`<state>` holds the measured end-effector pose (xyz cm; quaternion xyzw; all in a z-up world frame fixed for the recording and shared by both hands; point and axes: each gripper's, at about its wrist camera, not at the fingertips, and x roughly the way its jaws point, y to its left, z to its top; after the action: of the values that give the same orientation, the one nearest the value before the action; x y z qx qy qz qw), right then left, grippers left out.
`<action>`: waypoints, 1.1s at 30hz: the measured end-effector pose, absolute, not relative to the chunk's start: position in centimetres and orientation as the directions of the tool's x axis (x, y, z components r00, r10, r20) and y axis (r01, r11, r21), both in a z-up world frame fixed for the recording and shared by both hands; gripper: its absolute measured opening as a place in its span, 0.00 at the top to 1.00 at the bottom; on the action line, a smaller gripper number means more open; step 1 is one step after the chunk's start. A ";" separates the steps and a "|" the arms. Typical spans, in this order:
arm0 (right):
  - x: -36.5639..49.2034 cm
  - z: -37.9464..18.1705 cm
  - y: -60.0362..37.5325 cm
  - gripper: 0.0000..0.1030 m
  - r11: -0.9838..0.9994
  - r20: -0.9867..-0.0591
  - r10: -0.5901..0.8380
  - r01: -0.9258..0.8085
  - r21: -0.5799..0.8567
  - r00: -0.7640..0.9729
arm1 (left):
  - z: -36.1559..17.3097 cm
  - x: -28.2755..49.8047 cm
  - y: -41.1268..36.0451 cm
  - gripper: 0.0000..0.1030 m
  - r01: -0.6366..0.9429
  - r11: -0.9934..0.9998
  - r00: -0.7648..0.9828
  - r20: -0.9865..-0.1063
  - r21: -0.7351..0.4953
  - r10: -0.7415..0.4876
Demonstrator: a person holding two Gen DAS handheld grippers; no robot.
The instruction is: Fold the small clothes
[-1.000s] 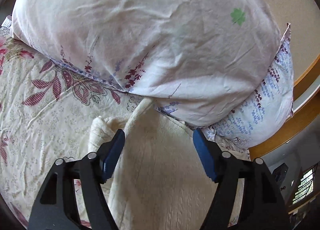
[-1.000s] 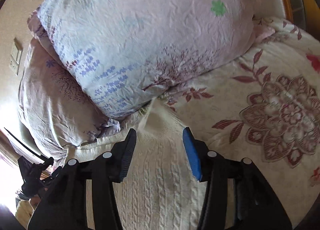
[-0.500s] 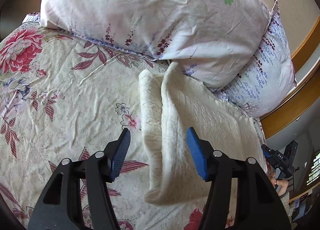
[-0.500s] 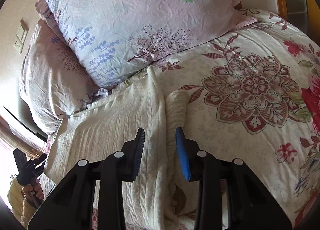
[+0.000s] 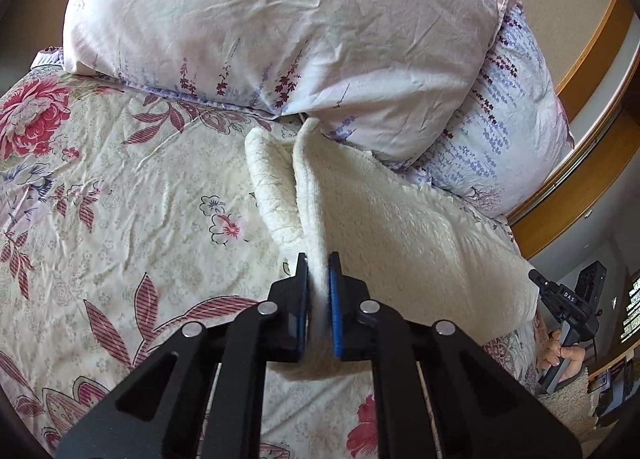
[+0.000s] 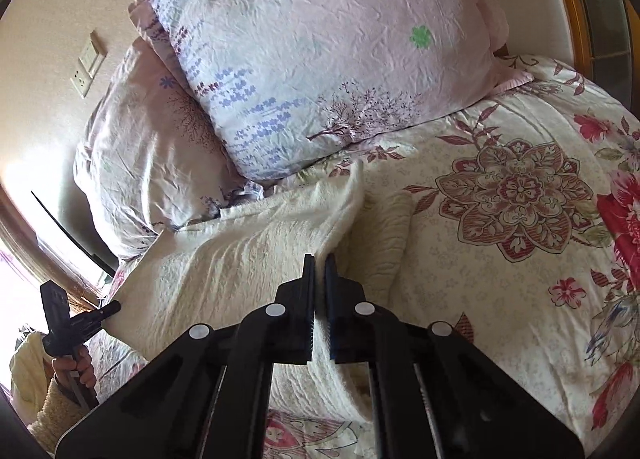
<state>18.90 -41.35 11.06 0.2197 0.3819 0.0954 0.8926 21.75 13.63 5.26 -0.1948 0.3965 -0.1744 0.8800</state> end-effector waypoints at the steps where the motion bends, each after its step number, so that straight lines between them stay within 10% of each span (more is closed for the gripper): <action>1: 18.6 11.1 -41.4 0.95 0.885 -0.639 0.334 0.001 0.465 0.693 | 5.5 21.4 13.9 0.94 0.153 0.863 0.634 -0.622 -0.481 -0.459; 9: 19.1 7.1 -41.6 0.95 0.896 -0.744 0.290 0.102 0.432 0.602 | 3.9 20.5 15.4 0.93 0.118 0.877 0.636 -0.643 -0.466 -0.427; 12: 18.8 7.2 -42.1 0.91 0.872 -0.728 0.319 0.114 0.477 0.606 | 4.5 20.0 15.2 0.43 0.152 0.860 0.647 -0.608 -0.488 -0.459; 14: 18.7 7.4 -42.2 0.86 0.865 -0.724 0.329 0.114 0.488 0.606 | 5.0 19.8 14.8 0.37 0.171 0.874 0.663 -0.602 -0.456 -0.444; 18: 18.5 7.3 -42.3 0.86 0.857 -0.721 0.344 0.114 0.503 0.602 | 4.6 20.5 13.7 0.41 0.183 0.886 0.641 -0.632 -0.426 -0.436; 22: 18.7 7.3 -41.6 0.94 0.874 -0.721 0.328 0.093 0.476 0.610 | 3.2 21.5 12.4 0.86 0.177 0.904 0.603 -0.683 -0.390 -0.413; 33: 19.2 7.3 -41.0 0.94 0.927 -0.773 0.236 0.103 0.362 0.589 | 2.6 18.9 14.0 0.94 0.181 0.874 0.618 -0.640 -0.451 -0.458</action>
<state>19.20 -41.01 7.31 0.1878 0.4519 0.0381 0.8712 18.90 14.00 2.62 -0.1738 0.3981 -0.1809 0.8824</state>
